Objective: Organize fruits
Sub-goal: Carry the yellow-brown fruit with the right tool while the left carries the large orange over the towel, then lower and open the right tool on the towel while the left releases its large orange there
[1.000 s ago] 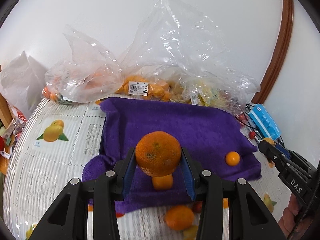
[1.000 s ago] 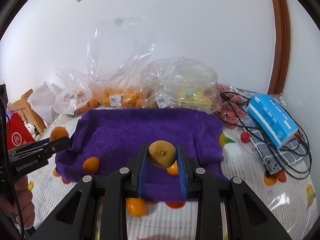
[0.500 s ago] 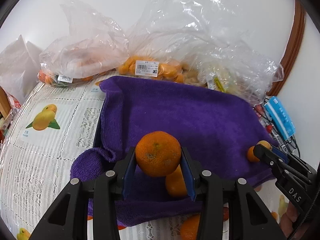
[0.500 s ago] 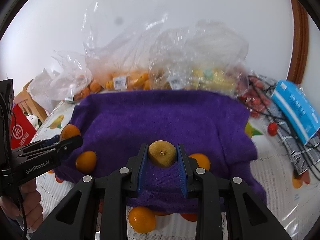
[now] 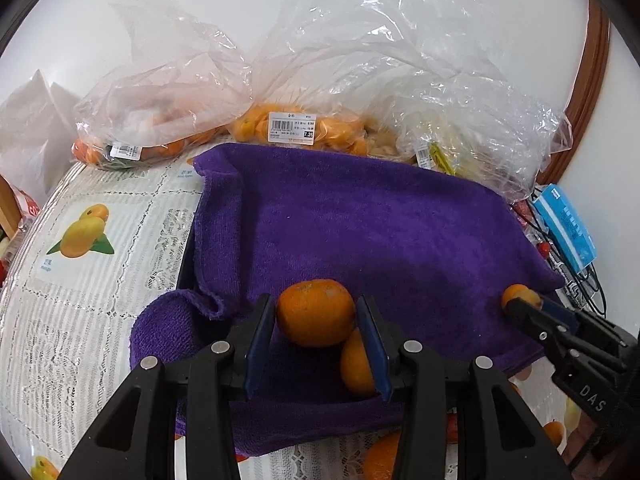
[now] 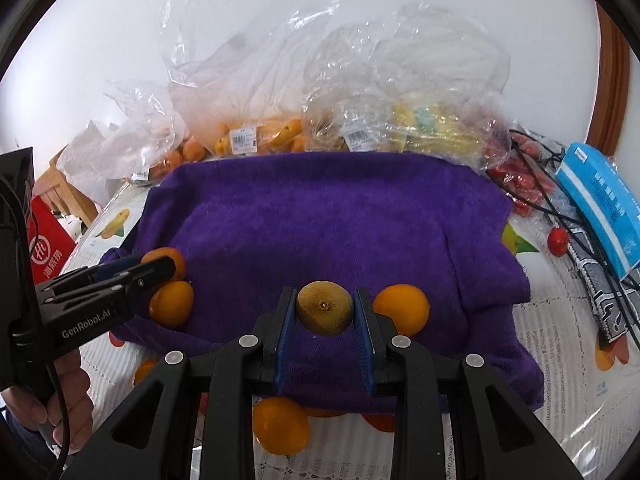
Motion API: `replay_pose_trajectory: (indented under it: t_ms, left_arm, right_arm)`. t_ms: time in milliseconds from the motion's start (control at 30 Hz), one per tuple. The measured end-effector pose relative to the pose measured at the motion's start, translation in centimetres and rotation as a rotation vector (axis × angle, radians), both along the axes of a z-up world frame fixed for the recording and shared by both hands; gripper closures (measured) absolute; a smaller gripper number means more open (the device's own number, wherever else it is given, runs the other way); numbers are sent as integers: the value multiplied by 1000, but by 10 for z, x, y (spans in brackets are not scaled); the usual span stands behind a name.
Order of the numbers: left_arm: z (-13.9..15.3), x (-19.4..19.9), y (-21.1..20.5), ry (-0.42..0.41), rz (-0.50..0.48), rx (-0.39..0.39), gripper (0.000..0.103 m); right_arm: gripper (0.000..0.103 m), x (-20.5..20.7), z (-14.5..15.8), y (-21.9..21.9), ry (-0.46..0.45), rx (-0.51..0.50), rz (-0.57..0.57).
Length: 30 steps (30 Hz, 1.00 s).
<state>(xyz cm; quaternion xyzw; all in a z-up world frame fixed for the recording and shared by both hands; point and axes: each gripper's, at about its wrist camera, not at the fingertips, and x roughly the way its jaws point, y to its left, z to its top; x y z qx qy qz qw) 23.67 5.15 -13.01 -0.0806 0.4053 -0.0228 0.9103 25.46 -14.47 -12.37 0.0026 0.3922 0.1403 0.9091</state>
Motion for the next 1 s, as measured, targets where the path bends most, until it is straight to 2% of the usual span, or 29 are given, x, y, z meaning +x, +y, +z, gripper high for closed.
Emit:
replay_pose_trajectory:
  t_ms: [1000]
  left_arm:
    - [1, -2, -6, -3, -17, 5, 57]
  right_arm:
    - [75, 1, -12, 4, 45, -51, 8]
